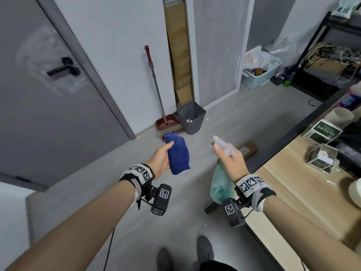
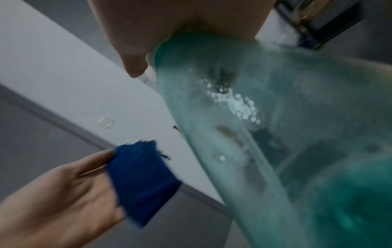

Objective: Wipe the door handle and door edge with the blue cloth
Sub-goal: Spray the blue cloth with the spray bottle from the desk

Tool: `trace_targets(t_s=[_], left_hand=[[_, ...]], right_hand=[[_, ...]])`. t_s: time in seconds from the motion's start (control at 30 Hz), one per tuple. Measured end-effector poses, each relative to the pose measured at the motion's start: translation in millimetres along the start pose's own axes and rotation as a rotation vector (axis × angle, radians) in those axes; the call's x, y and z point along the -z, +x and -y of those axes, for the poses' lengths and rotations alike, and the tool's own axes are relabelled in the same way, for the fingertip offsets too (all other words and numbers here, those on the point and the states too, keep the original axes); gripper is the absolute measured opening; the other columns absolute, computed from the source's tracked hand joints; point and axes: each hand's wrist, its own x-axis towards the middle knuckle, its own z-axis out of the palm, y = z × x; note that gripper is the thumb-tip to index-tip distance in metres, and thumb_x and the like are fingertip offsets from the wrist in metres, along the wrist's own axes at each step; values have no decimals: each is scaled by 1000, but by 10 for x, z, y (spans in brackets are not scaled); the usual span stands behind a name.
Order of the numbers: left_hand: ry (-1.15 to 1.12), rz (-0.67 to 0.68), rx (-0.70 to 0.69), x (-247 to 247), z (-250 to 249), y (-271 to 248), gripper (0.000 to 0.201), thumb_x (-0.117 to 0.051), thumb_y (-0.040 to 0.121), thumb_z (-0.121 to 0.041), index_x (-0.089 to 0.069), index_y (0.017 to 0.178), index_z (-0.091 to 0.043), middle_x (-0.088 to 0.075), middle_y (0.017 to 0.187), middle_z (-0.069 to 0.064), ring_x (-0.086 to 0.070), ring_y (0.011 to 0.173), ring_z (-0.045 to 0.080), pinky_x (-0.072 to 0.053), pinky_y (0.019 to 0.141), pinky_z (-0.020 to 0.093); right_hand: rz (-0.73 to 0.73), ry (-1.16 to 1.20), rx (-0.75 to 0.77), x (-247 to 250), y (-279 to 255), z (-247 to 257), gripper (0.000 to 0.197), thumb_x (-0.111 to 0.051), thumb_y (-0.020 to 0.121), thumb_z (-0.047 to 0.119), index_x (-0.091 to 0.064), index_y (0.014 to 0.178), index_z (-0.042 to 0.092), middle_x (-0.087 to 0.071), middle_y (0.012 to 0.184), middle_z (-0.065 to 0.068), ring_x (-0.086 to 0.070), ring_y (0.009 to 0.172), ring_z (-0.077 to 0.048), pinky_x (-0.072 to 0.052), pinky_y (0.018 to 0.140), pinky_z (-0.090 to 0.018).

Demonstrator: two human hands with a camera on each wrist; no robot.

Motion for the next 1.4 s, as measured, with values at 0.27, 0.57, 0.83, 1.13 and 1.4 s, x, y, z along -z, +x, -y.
trace_targets(t_s=[0.27,0.57,0.83,1.13,1.4], left_hand=[[-119,-91,-113,254,-313,-176,50,-39,104,-40,-46,144,-10,-54,144,13,-50,134,28,-36,116,48],[-116,-60,-205,392,-551,-417,48,-41,103,-42,-49,142,-15,-62,136,10,-56,128,28,-40,112,49],[-214,-10,-246,445,-766,-557,50,-40,103,-46,-48,141,-15,-59,140,10,-57,127,28,-39,112,52],[-279,41,-302,522,-1033,-706,48,-35,104,-46,-50,138,-17,-59,139,8,-56,127,30,-38,112,55],[-227,-2,-340,632,-1133,-800,43,-42,102,-38,-53,136,-13,-62,135,11,-56,127,31,-38,113,52]], right_hand=[[300,128,8,-693,-242,713,27,-56,101,37,-67,120,21,-72,101,17,-63,88,4,-47,84,-21],[287,-83,152,-925,-315,1008,58,-43,90,63,-56,138,33,-68,98,-2,-62,100,-17,-47,99,-45],[287,-273,111,-1048,-366,976,65,-33,82,75,-54,137,47,-67,87,-1,-49,98,-15,-43,90,-38],[209,-326,101,-1135,-330,1174,37,-40,83,68,-67,90,43,-64,86,-5,-56,90,-20,-43,79,-37],[187,-340,245,-1062,-189,1529,37,-42,97,50,-65,122,35,-66,74,11,-49,88,-16,-42,84,-37]])
